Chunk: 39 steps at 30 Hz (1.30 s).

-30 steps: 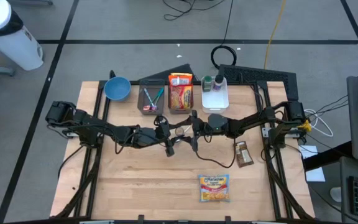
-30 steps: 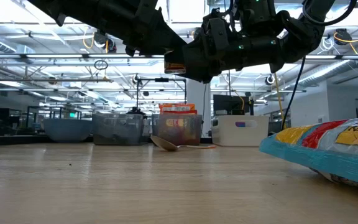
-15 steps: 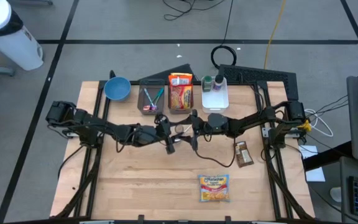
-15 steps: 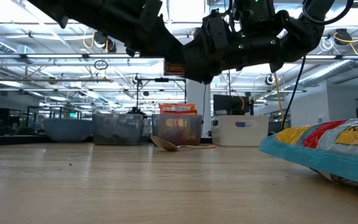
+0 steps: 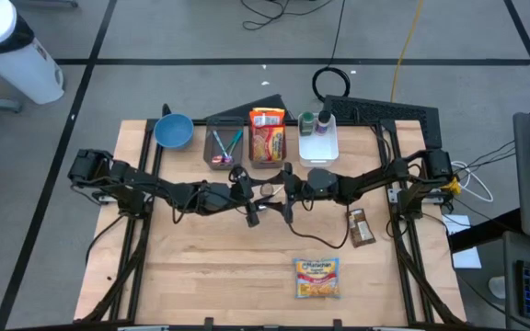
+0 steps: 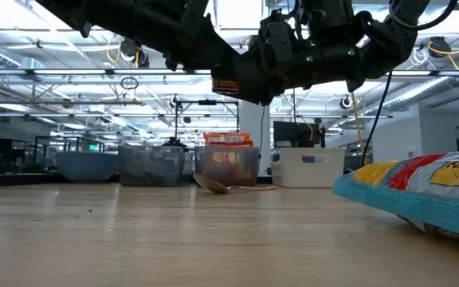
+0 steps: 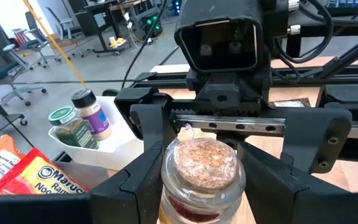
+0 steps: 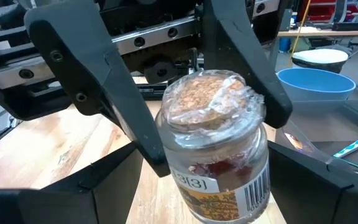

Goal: Pick & Place Food Item
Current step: Put the brown seasoning bottle into the white bin

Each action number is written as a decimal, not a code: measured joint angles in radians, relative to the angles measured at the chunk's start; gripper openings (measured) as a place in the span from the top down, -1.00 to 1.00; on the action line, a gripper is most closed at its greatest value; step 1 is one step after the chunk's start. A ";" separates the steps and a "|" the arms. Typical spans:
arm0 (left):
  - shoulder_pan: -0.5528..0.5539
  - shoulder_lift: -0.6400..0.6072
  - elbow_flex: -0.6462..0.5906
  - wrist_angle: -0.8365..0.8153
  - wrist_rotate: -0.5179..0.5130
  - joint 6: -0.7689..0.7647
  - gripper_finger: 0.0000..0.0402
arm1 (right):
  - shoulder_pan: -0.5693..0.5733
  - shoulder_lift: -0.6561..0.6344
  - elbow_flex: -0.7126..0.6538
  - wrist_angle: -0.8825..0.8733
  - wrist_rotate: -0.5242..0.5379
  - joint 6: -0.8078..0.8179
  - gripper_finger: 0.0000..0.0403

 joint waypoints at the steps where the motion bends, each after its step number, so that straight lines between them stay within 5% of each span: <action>1: 0.000 0.000 0.000 -0.002 -0.002 0.001 0.06 | 0.000 0.000 0.000 -0.007 -0.001 0.000 -0.53; 24: -0.023 -0.048 0.001 -0.128 -0.067 0.002 0.06 | -0.020 -0.105 -0.024 -0.251 0.047 -0.037 -0.53; 39: -0.069 -0.117 0.001 -0.371 -0.222 0.002 0.06 | -0.025 -0.104 -0.077 -0.087 -0.111 0.278 -0.53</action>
